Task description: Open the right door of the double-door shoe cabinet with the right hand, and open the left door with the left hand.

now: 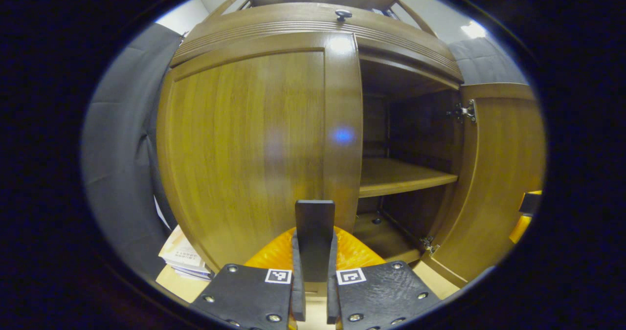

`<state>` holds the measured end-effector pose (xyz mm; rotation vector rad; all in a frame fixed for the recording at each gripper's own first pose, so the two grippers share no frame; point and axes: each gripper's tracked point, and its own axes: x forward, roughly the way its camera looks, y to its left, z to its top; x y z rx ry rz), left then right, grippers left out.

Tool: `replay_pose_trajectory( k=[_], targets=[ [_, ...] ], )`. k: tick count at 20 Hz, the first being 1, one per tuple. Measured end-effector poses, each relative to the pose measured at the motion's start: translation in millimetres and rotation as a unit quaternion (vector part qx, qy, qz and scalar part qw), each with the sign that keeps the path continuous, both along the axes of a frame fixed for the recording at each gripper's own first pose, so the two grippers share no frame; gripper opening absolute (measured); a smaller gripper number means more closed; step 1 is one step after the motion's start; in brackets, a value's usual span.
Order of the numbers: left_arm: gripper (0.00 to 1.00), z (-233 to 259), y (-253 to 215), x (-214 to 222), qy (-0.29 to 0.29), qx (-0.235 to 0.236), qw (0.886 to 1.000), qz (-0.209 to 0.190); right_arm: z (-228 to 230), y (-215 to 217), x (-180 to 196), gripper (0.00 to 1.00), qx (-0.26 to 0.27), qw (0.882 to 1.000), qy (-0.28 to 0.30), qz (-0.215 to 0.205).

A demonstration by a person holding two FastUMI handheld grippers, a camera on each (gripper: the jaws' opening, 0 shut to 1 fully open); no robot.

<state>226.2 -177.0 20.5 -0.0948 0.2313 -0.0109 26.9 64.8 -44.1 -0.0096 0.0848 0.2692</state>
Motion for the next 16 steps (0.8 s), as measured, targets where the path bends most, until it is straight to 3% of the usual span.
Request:
replay_pose_trajectory(
  k=[16],
  targets=[
    [0.2, 1, 19, -59, -0.021, -0.001, 1.0, -0.01, -15, 33, -48, 0.97, -0.017, 1.0, 0.02, 0.015]
  ],
)
